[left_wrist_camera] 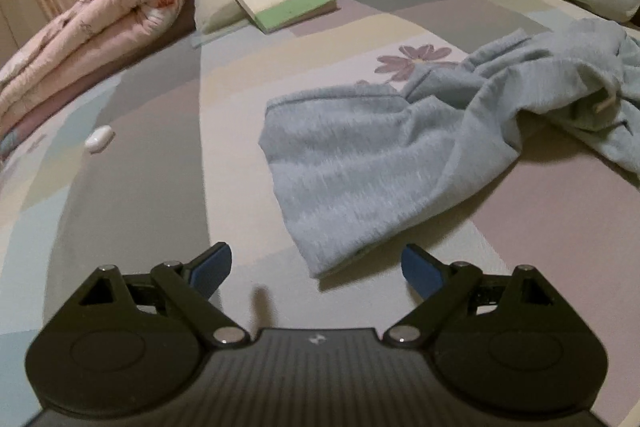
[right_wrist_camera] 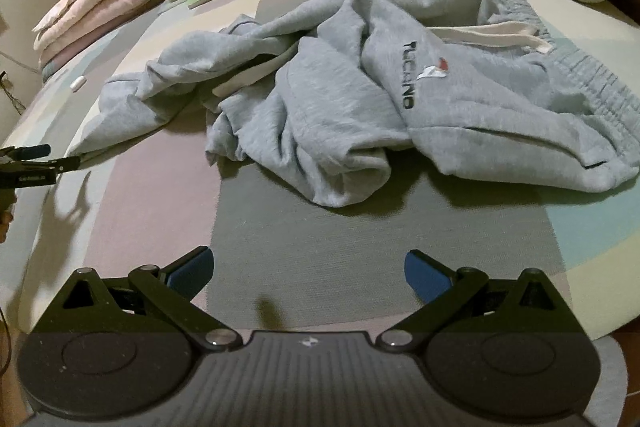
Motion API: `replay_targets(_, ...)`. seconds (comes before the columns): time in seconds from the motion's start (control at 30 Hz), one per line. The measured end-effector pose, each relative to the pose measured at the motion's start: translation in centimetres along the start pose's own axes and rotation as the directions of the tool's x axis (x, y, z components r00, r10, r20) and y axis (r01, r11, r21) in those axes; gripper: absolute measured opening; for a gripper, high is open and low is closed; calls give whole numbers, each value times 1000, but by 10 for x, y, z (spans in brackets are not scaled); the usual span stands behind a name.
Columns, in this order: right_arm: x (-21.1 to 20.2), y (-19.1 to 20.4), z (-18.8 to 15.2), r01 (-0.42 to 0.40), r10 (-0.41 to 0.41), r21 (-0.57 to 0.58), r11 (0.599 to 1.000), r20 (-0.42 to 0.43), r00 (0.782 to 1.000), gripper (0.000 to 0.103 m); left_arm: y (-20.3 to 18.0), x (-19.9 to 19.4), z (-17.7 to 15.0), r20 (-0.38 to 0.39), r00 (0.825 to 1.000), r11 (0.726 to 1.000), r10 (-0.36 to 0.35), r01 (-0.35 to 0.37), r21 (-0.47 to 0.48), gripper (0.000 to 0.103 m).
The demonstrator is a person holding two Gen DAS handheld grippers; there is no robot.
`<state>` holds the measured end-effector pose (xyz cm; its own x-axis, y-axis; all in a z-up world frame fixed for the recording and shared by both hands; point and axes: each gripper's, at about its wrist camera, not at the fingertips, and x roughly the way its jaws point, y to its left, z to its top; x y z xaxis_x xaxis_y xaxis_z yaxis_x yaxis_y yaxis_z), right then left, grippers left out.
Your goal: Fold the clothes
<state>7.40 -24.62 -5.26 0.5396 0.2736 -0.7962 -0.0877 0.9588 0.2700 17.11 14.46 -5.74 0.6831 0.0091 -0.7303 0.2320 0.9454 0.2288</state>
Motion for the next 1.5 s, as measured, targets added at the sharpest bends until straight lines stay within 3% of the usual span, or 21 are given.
replay_targets(0.1,0,7,0,2,-2,-25,1000,-4,1000,103,-4,12,0,-1,1000,1000,19,-19,20,92)
replay_targets(0.37,0,8,2,27,-27,-18,999,1,1000,103,13,13,9,81,993,995,91,-87,-54,92)
replay_targets(0.5,4,11,0,23,-23,-30,999,-16,1000,103,15,28,-1,44,989,989,144,-143,-26,92)
replay_targets(0.7,6,14,0,29,-30,-36,999,-23,999,103,21,32,2,108,981,983,160,-149,-109,93)
replay_targets(0.83,7,15,1,33,-34,-38,999,-25,999,103,18,46,5,98,981,985,166,-160,-70,94)
replay_targets(1.03,6,21,6,26,-27,-58,998,-18,999,103,34,49,11,51,985,980,166,-159,-119,93)
replay_targets(1.1,5,27,11,11,-12,-86,996,-10,1000,103,31,49,11,37,991,989,127,-123,-81,92)
replay_targets(1.2,6,41,19,-16,16,-127,992,-3,1000,103,21,47,12,84,980,982,181,-185,41,93)
replay_targets(1.3,8,55,25,-45,45,-157,987,1,999,103,30,55,14,64,977,979,205,-204,-24,94)
replay_targets(1.43,12,67,27,-53,53,-194,979,-4,999,103,26,57,18,100,972,976,213,-217,30,94)
replay_targets(1.5,15,67,26,-45,43,-195,980,-15,999,103,32,54,22,128,964,972,234,-236,5,93)
